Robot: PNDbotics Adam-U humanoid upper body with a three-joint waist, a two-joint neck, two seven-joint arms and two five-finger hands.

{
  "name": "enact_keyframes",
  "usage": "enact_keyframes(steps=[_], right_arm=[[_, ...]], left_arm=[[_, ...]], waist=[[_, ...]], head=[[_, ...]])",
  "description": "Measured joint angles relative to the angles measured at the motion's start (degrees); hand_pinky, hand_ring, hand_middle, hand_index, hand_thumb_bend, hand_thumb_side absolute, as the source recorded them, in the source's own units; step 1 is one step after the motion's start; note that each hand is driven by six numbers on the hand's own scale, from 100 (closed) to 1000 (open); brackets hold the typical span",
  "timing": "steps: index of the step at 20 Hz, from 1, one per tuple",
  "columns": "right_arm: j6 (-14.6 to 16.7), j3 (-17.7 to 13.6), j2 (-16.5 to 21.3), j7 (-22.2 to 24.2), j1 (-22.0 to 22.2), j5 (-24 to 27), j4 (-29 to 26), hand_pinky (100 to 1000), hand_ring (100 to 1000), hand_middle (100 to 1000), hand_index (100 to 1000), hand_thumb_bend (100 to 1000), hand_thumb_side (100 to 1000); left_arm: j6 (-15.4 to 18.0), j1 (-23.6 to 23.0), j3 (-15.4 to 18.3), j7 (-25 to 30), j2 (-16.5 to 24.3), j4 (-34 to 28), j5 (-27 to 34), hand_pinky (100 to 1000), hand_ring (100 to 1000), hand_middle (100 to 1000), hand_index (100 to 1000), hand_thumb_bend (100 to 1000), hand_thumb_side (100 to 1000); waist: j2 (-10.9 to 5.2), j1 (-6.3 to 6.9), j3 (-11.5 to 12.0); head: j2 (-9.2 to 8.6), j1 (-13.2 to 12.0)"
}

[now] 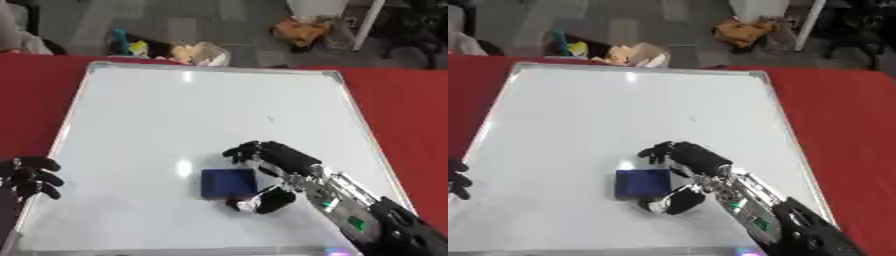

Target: Wipe the whiteboard clean with a brush.

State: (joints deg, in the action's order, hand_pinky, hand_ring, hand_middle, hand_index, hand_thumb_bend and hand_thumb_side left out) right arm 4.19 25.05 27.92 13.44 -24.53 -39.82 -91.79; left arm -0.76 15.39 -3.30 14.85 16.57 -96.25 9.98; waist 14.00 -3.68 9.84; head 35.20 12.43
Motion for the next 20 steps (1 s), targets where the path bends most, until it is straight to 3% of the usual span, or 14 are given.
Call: enact_keyframes(steps=[9,20], right_arm=[[-0.14,0.00,0.00,-0.35,0.31,-0.01,-0.22,696,653,609,909,323,430],[-0.17,0.03,0.00,-0.29,0.54,-0.51,-0.38,693,646,603,908,334,413]], left_arm=[[-0.01,0.00,0.00,0.01,0.00,0.00,0.00,479,549,586,661,670,934],[-0.11,0.00,0.00,0.12,0.00,0.00,0.00,480,549,586,661,671,934]], waist=[[-0.33,0.00,-0.12],[-0.46,-0.07,-0.23]], head=[[0.00,-0.02],[0.00,-0.15]])
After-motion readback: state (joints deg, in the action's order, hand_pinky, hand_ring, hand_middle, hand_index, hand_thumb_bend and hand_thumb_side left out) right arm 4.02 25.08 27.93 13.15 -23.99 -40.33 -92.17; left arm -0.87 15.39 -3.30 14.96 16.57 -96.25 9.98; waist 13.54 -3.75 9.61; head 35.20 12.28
